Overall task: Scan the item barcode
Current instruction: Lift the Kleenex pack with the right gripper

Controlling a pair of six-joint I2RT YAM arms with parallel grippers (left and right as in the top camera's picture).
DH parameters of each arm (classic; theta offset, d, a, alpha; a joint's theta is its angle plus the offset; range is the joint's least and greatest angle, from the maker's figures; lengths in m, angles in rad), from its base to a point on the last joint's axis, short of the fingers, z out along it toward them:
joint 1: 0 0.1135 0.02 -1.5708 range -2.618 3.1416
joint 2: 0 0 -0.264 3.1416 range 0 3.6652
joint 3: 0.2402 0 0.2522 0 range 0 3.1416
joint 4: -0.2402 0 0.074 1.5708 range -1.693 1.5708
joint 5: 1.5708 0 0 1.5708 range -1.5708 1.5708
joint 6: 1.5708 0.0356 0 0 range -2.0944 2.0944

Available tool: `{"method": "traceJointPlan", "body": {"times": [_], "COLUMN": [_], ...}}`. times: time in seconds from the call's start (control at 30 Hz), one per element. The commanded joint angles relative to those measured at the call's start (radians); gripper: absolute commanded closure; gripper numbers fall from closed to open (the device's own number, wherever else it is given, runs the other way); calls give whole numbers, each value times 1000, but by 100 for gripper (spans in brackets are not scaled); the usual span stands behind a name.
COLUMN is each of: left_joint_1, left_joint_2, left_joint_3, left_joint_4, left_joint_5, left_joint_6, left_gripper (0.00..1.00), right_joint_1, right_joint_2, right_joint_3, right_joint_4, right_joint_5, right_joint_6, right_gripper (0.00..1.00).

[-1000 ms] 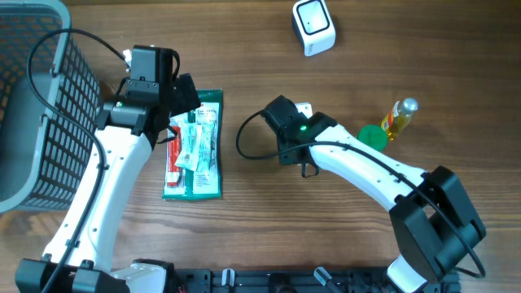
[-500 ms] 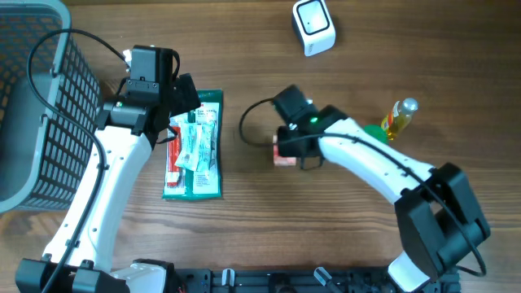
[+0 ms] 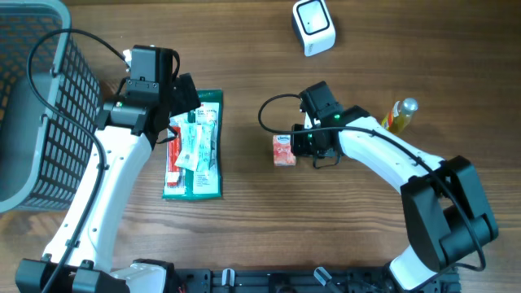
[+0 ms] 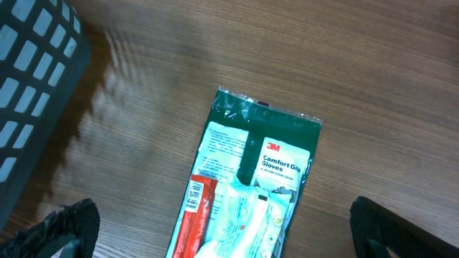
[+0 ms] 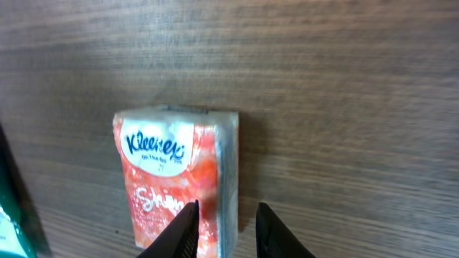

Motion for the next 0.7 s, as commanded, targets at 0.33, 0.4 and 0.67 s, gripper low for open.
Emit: {"method": "traceJointPlan", "body": {"times": [0.33,0.4,0.67], "left_joint_1": [4,5,4], "left_joint_2": [1,1,1], "left_joint_3": [4,3,3], "left_joint_4": [2,2,2], "left_joint_5": [-9,-9,-10], "left_joint_6": [2,2,2], "left_gripper": [0,0,0], "right_joint_1": [2,2,2], "right_joint_2": [-9,-9,-9], "right_joint_3": [-42,-63,-101], "right_joint_4": [60,74,115], "right_joint_5": [-23,-16,13], "right_joint_6": [6,27,105], "right_gripper": [73,73,92]}}
